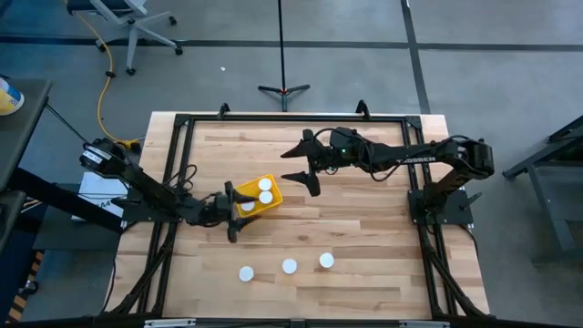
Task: Pick and place pill bottles into a basket
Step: Put the orange pill bottle into the yellow basket
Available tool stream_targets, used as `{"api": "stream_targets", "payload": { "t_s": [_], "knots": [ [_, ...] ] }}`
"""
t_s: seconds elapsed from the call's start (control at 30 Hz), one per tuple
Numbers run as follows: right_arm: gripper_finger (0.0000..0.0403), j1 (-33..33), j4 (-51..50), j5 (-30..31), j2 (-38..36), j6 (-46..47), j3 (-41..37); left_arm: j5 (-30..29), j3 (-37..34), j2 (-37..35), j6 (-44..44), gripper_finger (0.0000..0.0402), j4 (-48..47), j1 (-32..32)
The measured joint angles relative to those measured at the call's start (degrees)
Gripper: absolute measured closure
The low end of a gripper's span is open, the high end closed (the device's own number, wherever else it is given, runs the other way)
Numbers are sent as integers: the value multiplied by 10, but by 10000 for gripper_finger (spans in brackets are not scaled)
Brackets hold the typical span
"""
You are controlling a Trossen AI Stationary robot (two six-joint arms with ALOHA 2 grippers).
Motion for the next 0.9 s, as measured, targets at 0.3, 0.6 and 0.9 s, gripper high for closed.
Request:
{"api": "stream_targets", "payload": {
  "t_s": [0.3, 0.6, 0.9],
  "knots": [
    [105, 46, -32, 136, -29, -53, 0, 115, 46, -21, 12, 108, -5, 0],
    [105, 129, -181, 197, -100, -51, 0, 115, 57, -21, 12, 108, -38, 0],
    [105, 270, -333, 425, -162, 39, -9, 115, 57, -21, 10, 108, -40, 0]
  ]
}}
